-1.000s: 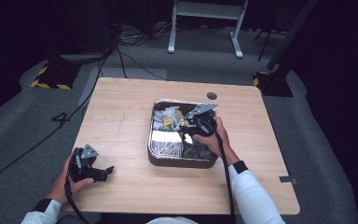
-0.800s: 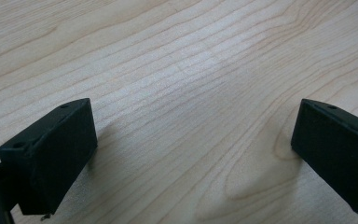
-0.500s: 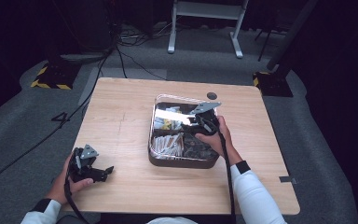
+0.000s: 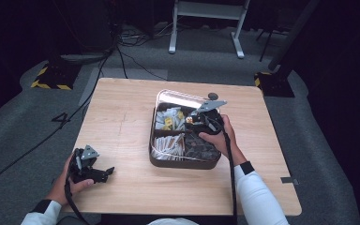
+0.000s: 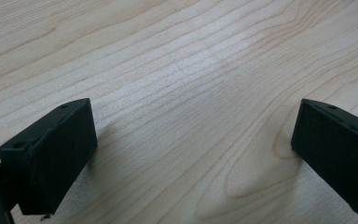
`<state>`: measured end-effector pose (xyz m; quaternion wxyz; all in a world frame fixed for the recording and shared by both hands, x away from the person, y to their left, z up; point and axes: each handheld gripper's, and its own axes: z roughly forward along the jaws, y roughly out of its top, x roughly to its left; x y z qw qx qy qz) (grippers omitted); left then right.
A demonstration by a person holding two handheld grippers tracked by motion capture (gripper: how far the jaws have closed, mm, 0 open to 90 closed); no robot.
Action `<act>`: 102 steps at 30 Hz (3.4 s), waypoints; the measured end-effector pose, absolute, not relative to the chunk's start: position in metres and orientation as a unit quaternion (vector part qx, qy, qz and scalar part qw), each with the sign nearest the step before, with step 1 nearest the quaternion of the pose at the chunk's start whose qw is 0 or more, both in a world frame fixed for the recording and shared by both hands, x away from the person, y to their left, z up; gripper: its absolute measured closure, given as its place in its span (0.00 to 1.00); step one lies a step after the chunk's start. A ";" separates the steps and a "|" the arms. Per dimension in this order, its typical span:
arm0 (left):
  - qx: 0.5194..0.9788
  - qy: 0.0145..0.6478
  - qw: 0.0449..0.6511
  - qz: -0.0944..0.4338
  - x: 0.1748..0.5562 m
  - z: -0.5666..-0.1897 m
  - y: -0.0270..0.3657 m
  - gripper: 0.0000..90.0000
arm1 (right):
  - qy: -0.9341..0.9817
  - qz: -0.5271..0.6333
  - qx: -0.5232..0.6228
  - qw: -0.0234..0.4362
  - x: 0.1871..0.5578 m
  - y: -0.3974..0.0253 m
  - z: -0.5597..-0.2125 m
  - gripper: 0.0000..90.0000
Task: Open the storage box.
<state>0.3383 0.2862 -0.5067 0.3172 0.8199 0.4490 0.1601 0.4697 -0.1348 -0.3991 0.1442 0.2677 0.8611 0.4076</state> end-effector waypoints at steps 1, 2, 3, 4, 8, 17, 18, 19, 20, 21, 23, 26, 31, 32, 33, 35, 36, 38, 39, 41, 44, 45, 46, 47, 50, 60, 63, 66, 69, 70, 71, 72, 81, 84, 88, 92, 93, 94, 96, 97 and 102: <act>0.820 0.449 0.317 0.160 0.338 -0.507 0.286 0.00 | 0.861 0.408 0.268 0.144 0.470 -0.135 -0.398 0.65; 0.820 0.449 0.317 0.160 0.338 -0.507 0.286 0.00 | 0.860 0.409 0.269 0.144 0.469 -0.136 -0.398 0.65; 0.820 0.449 0.317 0.160 0.338 -0.507 0.286 0.00 | 0.859 0.410 0.269 0.145 0.469 -0.137 -0.396 0.65; 0.820 0.449 0.317 0.160 0.338 -0.507 0.286 0.00 | 0.859 0.410 0.269 0.145 0.469 -0.137 -0.396 0.65; 0.820 0.449 0.317 0.160 0.338 -0.507 0.286 0.00 | 0.857 0.413 0.271 0.145 0.468 -0.139 -0.393 0.65; 0.820 0.449 0.317 0.160 0.338 -0.507 0.286 0.00 | 0.857 0.412 0.271 0.152 0.467 -0.143 -0.388 0.65; 0.820 0.449 0.317 0.160 0.338 -0.507 0.286 0.00 | 0.856 0.412 0.271 0.153 0.467 -0.144 -0.388 0.65; 0.820 0.449 0.317 0.160 0.338 -0.507 0.286 0.00 | 0.856 0.412 0.271 0.153 0.467 -0.144 -0.388 0.65; 0.820 0.449 0.317 0.160 0.338 -0.507 0.286 0.00 | 0.856 0.412 0.272 0.153 0.467 -0.147 -0.388 0.65; 0.820 0.449 0.317 0.160 0.338 -0.507 0.286 0.00 | 0.856 0.412 0.272 0.153 0.467 -0.147 -0.388 0.65; 0.820 0.449 0.317 0.160 0.338 -0.507 0.286 0.00 | 0.856 0.412 0.273 0.153 0.467 -0.150 -0.388 0.65; 0.820 0.449 0.317 0.160 0.338 -0.507 0.286 0.00 | 0.856 0.410 0.275 0.156 0.466 -0.156 -0.387 0.65; 0.820 0.449 0.317 0.160 0.338 -0.507 0.286 0.00 | 0.854 0.404 0.286 0.163 0.464 -0.171 -0.387 0.65; 0.820 0.449 0.317 0.160 0.338 -0.507 0.286 0.00 | 0.854 0.404 0.286 0.163 0.464 -0.171 -0.387 0.65; 0.820 0.449 0.317 0.160 0.338 -0.507 0.286 0.00 | 0.853 0.403 0.288 0.163 0.464 -0.176 -0.387 0.65; 0.820 0.449 0.317 0.160 0.338 -0.507 0.286 0.00 | 0.852 0.404 0.290 0.165 0.464 -0.179 -0.386 0.65; 0.820 0.449 0.317 0.160 0.338 -0.507 0.286 0.00 | 0.851 0.404 0.291 0.166 0.464 -0.181 -0.386 0.65; 0.820 0.449 0.317 0.160 0.338 -0.507 0.286 0.00 | 0.850 0.405 0.292 0.168 0.463 -0.186 -0.384 0.65; 0.820 0.449 0.317 0.160 0.338 -0.507 0.286 0.00 | 0.849 0.405 0.293 0.169 0.462 -0.188 -0.383 0.65; 0.820 0.449 0.317 0.160 0.338 -0.507 0.286 0.00 | 0.848 0.407 0.294 0.171 0.461 -0.193 -0.382 0.65; 0.821 0.448 0.316 0.161 0.338 -0.506 0.287 0.00 | 0.845 0.407 0.299 0.174 0.459 -0.202 -0.381 0.65; 0.821 0.448 0.316 0.161 0.338 -0.506 0.287 0.00 | 0.845 0.407 0.300 0.175 0.459 -0.204 -0.381 0.65; 0.821 0.448 0.316 0.161 0.338 -0.506 0.287 0.00 | 0.845 0.406 0.300 0.176 0.458 -0.206 -0.381 0.65; 0.821 0.448 0.316 0.161 0.338 -0.506 0.287 0.00 | 0.845 0.404 0.303 0.177 0.457 -0.211 -0.380 0.65; 0.821 0.448 0.316 0.161 0.338 -0.506 0.287 0.00 | 0.843 0.404 0.305 0.178 0.457 -0.216 -0.380 0.65; 0.821 0.448 0.316 0.161 0.338 -0.506 0.287 0.00 | 0.837 0.401 0.322 0.186 0.453 -0.242 -0.380 0.65; 0.821 0.448 0.316 0.161 0.338 -0.506 0.287 0.00 | 0.831 0.404 0.329 0.194 0.452 -0.252 -0.378 0.65; 0.821 0.448 0.317 0.161 0.338 -0.507 0.287 0.00 | 0.827 0.405 0.336 0.196 0.450 -0.266 -0.376 0.65; 0.821 0.448 0.316 0.161 0.338 -0.506 0.287 0.00 | 0.826 0.401 0.342 0.199 0.449 -0.273 -0.377 0.65; 0.821 0.448 0.316 0.161 0.338 -0.506 0.287 0.00 | 0.825 0.400 0.345 0.201 0.449 -0.276 -0.377 0.65; 0.821 0.448 0.316 0.161 0.338 -0.506 0.287 0.00 | 0.824 0.398 0.348 0.203 0.448 -0.279 -0.378 0.65; 0.821 0.448 0.316 0.161 0.338 -0.506 0.287 0.00 | 0.824 0.397 0.350 0.203 0.448 -0.282 -0.378 0.65; 0.821 0.448 0.316 0.161 0.338 -0.506 0.287 0.00 | 0.818 0.390 0.369 0.206 0.444 -0.306 -0.383 0.65; 0.821 0.448 0.316 0.161 0.338 -0.506 0.287 0.00 | 0.816 0.390 0.373 0.207 0.443 -0.311 -0.384 0.65; 0.821 0.447 0.316 0.161 0.338 -0.506 0.287 0.00 | 0.814 0.388 0.378 0.209 0.441 -0.319 -0.385 0.65; 0.821 0.447 0.316 0.161 0.338 -0.506 0.287 0.00 | 0.812 0.385 0.385 0.209 0.440 -0.327 -0.388 0.65; 0.821 0.447 0.316 0.161 0.338 -0.506 0.287 0.00 | 0.812 0.385 0.386 0.209 0.440 -0.330 -0.389 0.65; 0.821 0.447 0.316 0.161 0.338 -0.506 0.287 0.00 | 0.812 0.384 0.387 0.208 0.439 -0.332 -0.389 0.65; 0.821 0.448 0.316 0.161 0.338 -0.506 0.287 0.00 | 0.811 0.384 0.390 0.207 0.438 -0.337 -0.391 0.65; 0.821 0.447 0.316 0.161 0.338 -0.506 0.287 0.00 | 0.810 0.383 0.392 0.207 0.437 -0.342 -0.393 0.65; 0.821 0.448 0.316 0.161 0.338 -0.506 0.287 0.00 | 0.809 0.381 0.398 0.203 0.435 -0.353 -0.399 0.65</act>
